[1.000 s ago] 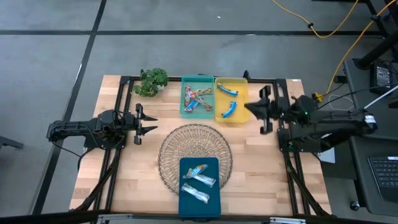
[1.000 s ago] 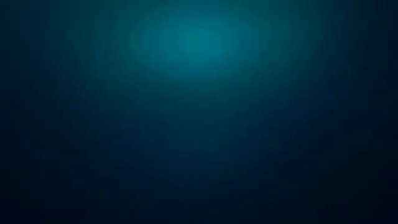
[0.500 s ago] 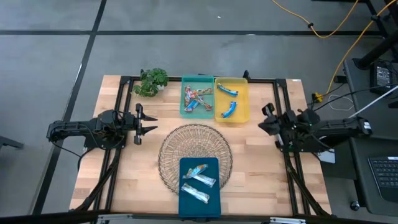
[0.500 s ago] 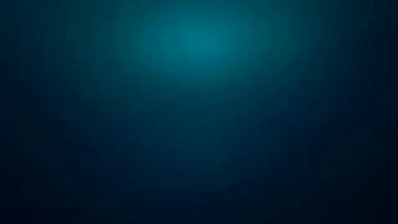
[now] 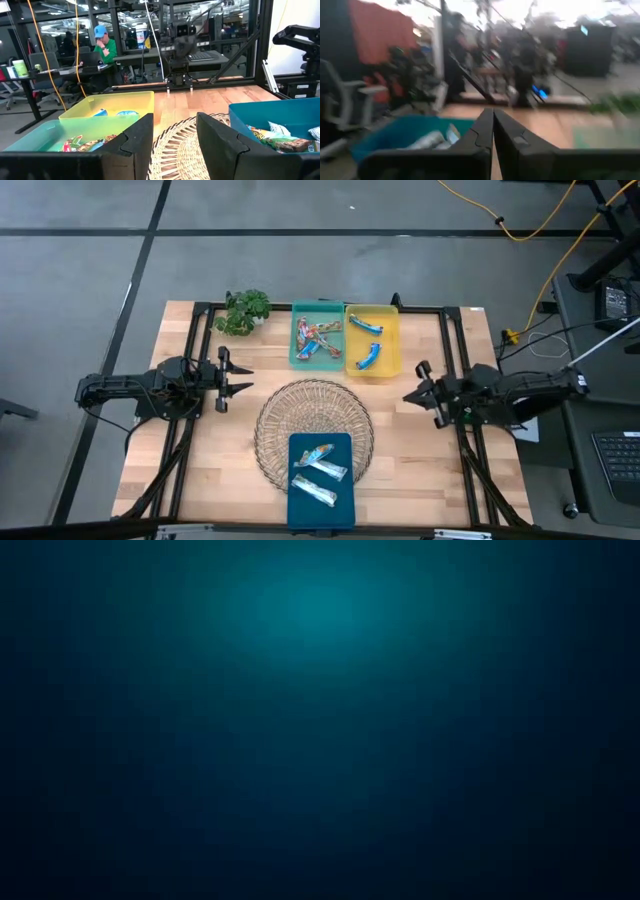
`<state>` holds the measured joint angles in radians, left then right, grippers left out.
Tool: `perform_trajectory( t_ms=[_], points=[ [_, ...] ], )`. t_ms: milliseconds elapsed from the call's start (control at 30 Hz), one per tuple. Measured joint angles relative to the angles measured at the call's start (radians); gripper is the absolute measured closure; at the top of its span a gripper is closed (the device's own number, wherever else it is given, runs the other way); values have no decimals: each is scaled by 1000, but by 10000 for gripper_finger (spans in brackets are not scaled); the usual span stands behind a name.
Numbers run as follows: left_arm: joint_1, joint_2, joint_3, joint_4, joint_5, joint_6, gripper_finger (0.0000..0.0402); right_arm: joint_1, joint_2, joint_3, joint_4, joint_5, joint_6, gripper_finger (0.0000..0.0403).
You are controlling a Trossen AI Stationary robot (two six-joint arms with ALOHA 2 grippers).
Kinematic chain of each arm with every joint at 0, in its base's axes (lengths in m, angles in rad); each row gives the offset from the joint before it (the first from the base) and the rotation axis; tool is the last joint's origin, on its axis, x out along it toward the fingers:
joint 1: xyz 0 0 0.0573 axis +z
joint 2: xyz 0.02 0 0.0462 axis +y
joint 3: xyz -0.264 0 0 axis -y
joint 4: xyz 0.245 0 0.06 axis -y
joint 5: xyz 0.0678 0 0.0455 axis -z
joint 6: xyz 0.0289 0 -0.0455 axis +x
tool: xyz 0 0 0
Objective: Pick and place Granola Bars by type
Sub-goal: Return to Home Position
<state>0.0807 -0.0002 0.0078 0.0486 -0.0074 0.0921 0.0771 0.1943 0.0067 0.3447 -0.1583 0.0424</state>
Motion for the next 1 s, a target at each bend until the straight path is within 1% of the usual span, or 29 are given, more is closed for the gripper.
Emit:
perform_trajectory(
  t_ms=[100, 300, 367, 433, 533, 667, 767, 900, 1000],
  points=[
    [0, 0, 0, 0, 0, 0, 258, -38, -37, 0, -97, 20, 10, 386],
    [0, 0, 0, 0, 0, 0, 258, -88, -147, 0, -119, 11, 52, 386],
    [0, 0, 0, 0, 0, 0, 258, -95, -191, 0, -157, 10, 55, 389],
    [0, 0, 0, 0, 0, 0, 258, -96, -194, 1, -195, 3, 63, 394],
    [0, 0, 0, 0, 0, 0, 258, -95, -192, 0, -299, -4, 83, 397],
    [0, 1, 0, 0, 0, 0, 258, -94, -193, 0, -298, 6, 60, 391],
    [0, 1, 0, 0, -2, 0, 258, -95, -191, 0, -307, 51, 58, 392],
    [0, 1, 0, 0, -1, 0, 258, -95, -191, 0, -307, 52, 56, 395],
    [0, 1, 0, 0, -1, 0, 258, -95, -191, 0, -307, 52, 50, 390]
  ],
)
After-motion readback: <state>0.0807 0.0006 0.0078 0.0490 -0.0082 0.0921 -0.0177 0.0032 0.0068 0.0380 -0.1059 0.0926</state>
